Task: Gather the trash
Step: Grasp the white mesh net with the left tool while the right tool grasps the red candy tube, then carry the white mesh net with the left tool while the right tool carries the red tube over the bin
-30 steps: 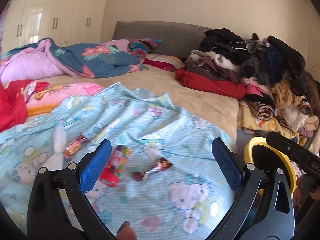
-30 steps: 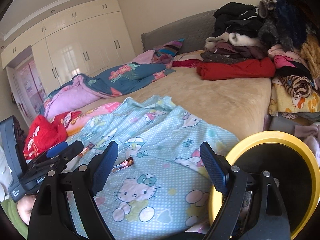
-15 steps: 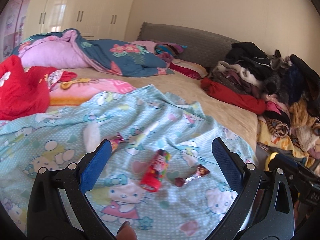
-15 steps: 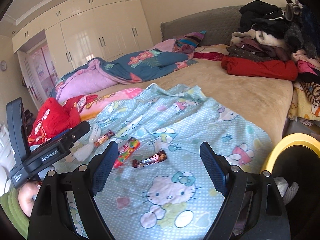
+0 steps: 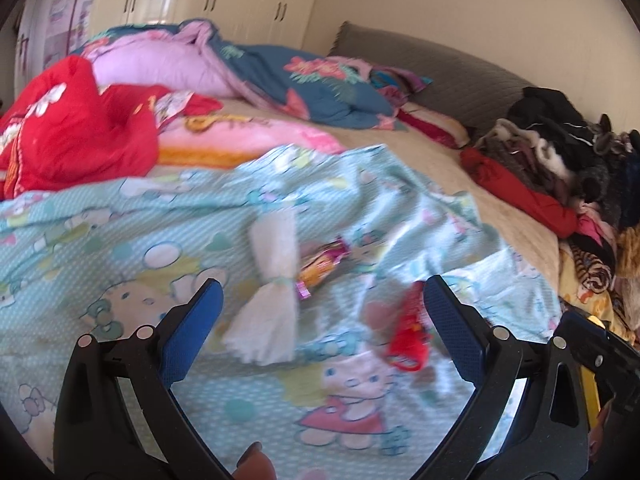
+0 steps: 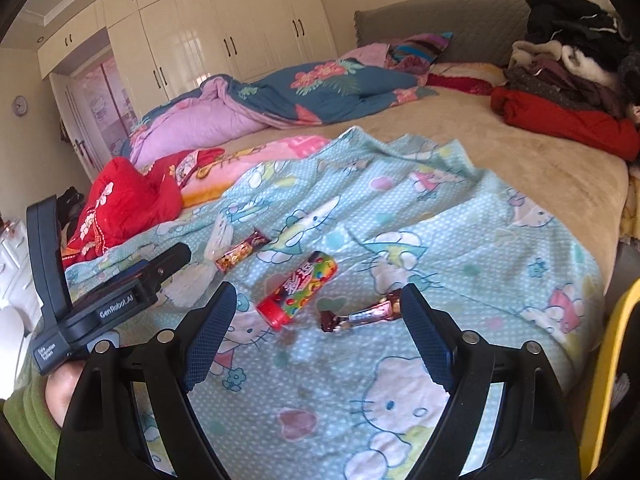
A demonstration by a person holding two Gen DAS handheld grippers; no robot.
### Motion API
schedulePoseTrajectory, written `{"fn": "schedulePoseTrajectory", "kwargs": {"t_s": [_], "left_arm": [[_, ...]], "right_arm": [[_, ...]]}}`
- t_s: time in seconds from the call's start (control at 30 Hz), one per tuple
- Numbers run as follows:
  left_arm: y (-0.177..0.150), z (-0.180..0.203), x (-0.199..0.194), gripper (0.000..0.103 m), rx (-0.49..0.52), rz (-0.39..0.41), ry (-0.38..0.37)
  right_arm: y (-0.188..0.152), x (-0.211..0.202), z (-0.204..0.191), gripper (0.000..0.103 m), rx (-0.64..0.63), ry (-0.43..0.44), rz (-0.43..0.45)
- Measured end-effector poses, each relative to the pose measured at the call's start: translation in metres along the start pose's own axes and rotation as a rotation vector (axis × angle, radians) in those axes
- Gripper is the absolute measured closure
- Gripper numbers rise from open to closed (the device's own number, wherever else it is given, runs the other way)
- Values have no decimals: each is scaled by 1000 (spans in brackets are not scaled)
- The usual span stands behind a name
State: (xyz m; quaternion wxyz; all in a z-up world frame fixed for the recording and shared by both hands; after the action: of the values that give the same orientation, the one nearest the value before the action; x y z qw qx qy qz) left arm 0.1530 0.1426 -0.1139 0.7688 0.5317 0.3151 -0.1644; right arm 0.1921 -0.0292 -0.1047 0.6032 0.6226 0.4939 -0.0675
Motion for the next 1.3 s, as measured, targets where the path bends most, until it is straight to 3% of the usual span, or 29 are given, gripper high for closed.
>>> {"fn": "schedulePoseTrajectory", "kwargs": {"t_s": [0.37,0.47,0.57,0.63,0.73,0.97,1.3], "left_arm": [[-20,-33,29,45,-80,-106,-9],[-26,-36,36,54,-91,-128,-12],[-29,-40,42,60,-109,-143,-12],[-31,-42,45,64,-121,-152,-15],[-33,-44,46,70,-133,-156,-26],[-32,-41,47,82,-126,-156,-47],[-15,-20,27,86,-66,-97,-78]], "right_arm": [[1,77,-11,22,37,46,-149],[0,94,-14,27,79,94,-188],[0,109,-17,29,95,89,-217],[0,119,-18,32,82,68,-235],[-7,134,-17,49,57,37,-287],[-28,116,-28,67,19,95,-282],[-54,70,-40,69,32,178,-250]]}}
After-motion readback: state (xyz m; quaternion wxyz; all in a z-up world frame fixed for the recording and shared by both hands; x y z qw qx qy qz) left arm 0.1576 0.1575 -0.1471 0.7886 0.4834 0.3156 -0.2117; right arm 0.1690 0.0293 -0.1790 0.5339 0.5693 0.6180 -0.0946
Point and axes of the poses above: each gripper's, at about its wrist camera, not at the fingertips, and x roughly the way its jaws point, z to its right, y to its top, the point moved 7 cm from there along x, roughly the way its jaws point, and after that the axes turned 6 degrees about -z, right-handed, at the moved point
